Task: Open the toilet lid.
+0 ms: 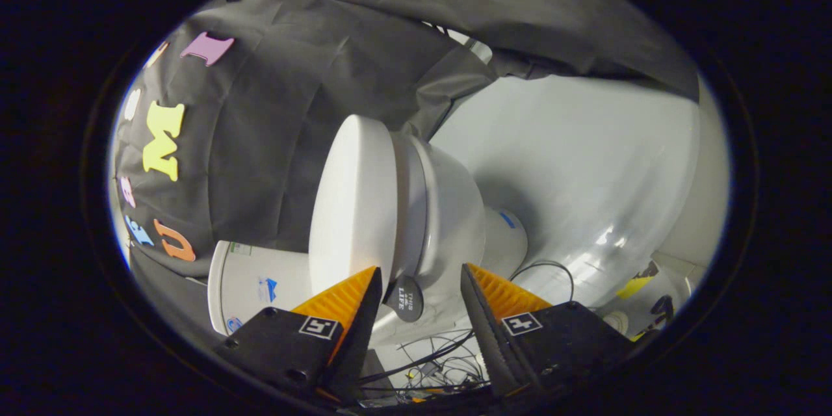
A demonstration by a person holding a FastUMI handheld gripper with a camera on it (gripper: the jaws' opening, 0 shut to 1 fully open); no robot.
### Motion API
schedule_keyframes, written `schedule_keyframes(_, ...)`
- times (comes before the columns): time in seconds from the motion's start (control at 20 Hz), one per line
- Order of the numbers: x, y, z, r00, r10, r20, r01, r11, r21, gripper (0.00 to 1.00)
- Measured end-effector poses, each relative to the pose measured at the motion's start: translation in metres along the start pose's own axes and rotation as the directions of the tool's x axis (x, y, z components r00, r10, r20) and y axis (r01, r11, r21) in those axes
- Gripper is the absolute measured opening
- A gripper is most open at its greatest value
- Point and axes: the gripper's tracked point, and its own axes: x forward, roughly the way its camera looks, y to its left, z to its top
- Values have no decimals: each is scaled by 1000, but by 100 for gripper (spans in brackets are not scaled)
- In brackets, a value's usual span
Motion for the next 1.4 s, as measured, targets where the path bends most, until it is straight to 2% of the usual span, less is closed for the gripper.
schedule_keyframes(0.2,5,8,-18,998,21,-63,-22,1000,-19,66)
schedule_keyframes(0.35,6,14,-17,996,43,-82,-46,998,-39,52)
schedule_keyframes(0.45,9,3,-17,997,6,-75,-10,998,-59,36)
schedule_keyframes(0.55,3,2,-14,996,32,-84,-34,999,-13,22)
schedule_keyframes(0.65,2,4,-14,993,59,-106,-56,998,37,17)
schedule_keyframes(0.8,5,3,-17,990,74,-120,-69,997,47,14)
schedule_keyframes(0.95,4,3,-15,991,60,-121,-59,998,14,12)
schedule_keyframes(1.2,3,8,-13,991,63,-116,-58,997,40,11)
schedule_keyframes(1.4,1,10,-12,994,51,-100,-49,999,16,7)
